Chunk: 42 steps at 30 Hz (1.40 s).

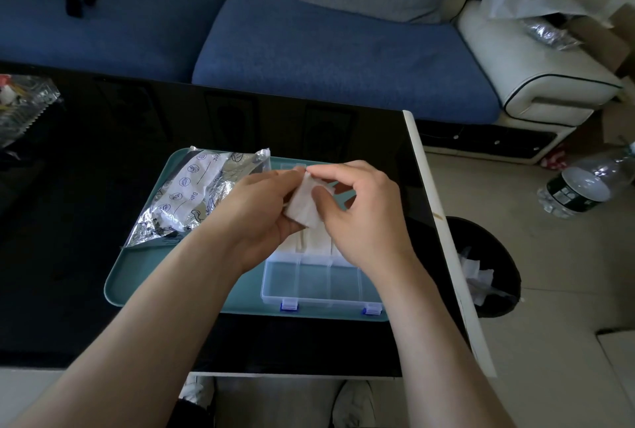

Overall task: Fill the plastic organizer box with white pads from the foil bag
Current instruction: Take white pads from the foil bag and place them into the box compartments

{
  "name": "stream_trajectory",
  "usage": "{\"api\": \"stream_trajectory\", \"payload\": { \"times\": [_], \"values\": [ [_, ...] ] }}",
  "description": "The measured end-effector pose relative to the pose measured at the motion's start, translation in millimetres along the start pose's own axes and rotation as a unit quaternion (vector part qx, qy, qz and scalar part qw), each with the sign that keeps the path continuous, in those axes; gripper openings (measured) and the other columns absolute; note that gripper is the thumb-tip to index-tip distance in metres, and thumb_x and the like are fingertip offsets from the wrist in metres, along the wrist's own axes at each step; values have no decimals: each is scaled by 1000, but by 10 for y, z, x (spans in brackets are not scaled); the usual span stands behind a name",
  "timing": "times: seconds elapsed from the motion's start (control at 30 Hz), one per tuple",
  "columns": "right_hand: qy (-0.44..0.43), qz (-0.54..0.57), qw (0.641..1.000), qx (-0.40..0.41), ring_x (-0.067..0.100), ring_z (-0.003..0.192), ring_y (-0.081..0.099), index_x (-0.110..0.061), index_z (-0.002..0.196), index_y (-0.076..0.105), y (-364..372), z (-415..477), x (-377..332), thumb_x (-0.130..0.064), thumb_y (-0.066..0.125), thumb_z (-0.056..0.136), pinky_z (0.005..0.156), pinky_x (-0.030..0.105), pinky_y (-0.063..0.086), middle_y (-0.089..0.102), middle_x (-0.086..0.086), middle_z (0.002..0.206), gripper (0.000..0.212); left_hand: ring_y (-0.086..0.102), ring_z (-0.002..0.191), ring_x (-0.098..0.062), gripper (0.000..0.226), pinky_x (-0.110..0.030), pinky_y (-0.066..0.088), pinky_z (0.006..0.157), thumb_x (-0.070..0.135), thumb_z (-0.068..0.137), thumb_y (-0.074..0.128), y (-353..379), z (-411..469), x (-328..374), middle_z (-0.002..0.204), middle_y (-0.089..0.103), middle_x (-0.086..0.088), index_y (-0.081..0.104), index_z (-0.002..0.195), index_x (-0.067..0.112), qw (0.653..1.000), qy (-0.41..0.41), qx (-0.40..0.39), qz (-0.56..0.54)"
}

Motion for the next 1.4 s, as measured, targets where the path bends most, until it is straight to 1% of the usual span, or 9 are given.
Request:
{"api": "stream_trajectory", "payload": {
  "times": [0.2, 0.3, 0.5, 0.63, 0.77, 1.0, 1.13, 1.27, 1.4],
  "values": [
    [23, -14, 1000, -2, -2, 91, 67, -22, 119, 80, 5, 1, 25, -14, 77, 94, 77, 7, 51, 76, -11, 105, 26, 75, 97, -29, 20, -45, 63, 90, 1, 104, 51, 86, -49, 3, 110, 76, -24, 68, 114, -4, 997, 30, 11, 65],
    [128, 76, 989, -24, -5, 90, 69, -22, 114, 81, -41, 6, 62, -20, 79, 93, 72, 6, 52, 75, -16, 93, 20, 75, 90, -24, 21, -35, 65, 78, -4, 102, 54, 50, -26, -17, 110, 74, -21, 63, 119, 2, 992, 50, 34, 109],
    [251, 200, 947, -28, 11, 89, 78, -25, 101, 79, -97, 0, 201, -13, 74, 96, 79, 34, 66, 80, -4, 92, 14, 77, 91, -20, 34, -35, 63, 82, -8, 95, 63, -11, 33, -48, 103, 77, -4, 61, 123, 12, 969, 103, 71, 215],
    [242, 26, 970, 28, 9, 90, 70, -26, 108, 77, -162, -27, 415, -8, 62, 101, 64, 13, 50, 74, -5, 101, 25, 69, 101, -22, 41, -36, 58, 89, -8, 92, 49, -111, 55, -120, 109, 71, 0, 67, 117, 19, 853, 157, 91, 490],
    [270, -8, 963, 5, 7, 93, 69, -22, 116, 77, -134, -76, 522, -9, 66, 101, 72, 17, 54, 74, -3, 106, 22, 65, 112, -24, 47, -38, 55, 98, -8, 88, 53, -128, 19, -229, 121, 70, -4, 71, 121, 20, 724, 134, 50, 674],
    [267, 18, 960, -82, 3, 70, 70, -22, 108, 78, 193, -131, 495, -12, 74, 94, 57, 11, 49, 75, -4, 85, 18, 65, 104, -29, 24, -38, 55, 87, 0, 90, 60, -164, 30, -324, 110, 65, -7, 71, 108, 12, 634, 116, -18, 765],
    [190, -72, 974, -98, 2, 80, 68, -19, 110, 79, 323, -139, 494, -6, 71, 96, 63, 3, 44, 75, -5, 94, 21, 66, 102, -33, 30, -45, 57, 87, 1, 89, 60, -186, 9, -304, 110, 64, -8, 63, 115, 16, 638, 124, -7, 760],
    [116, -146, 975, -120, 14, 97, 71, -16, 113, 78, 425, -138, 463, -3, 68, 98, 83, 24, 57, 76, 0, 107, 22, 67, 101, -31, 41, -47, 58, 85, -3, 89, 58, -213, -22, -279, 108, 65, -5, 58, 118, 26, 659, 151, -13, 737],
    [79, -231, 963, -117, 20, 96, 65, -16, 110, 78, 437, -146, 433, -5, 73, 96, 76, 30, 55, 64, 4, 109, 18, 59, 122, -20, 51, -38, 52, 101, -2, 94, 60, -230, -34, -313, 130, 56, 3, 64, 128, 36, 639, 147, -55, 753]
  ]
}}
Point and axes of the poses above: each hand's wrist, its own z-axis towards the middle knuckle, its own y-axis out of the palm, x = y × z, the point moved 2 cm from there along z, towards the middle knuckle
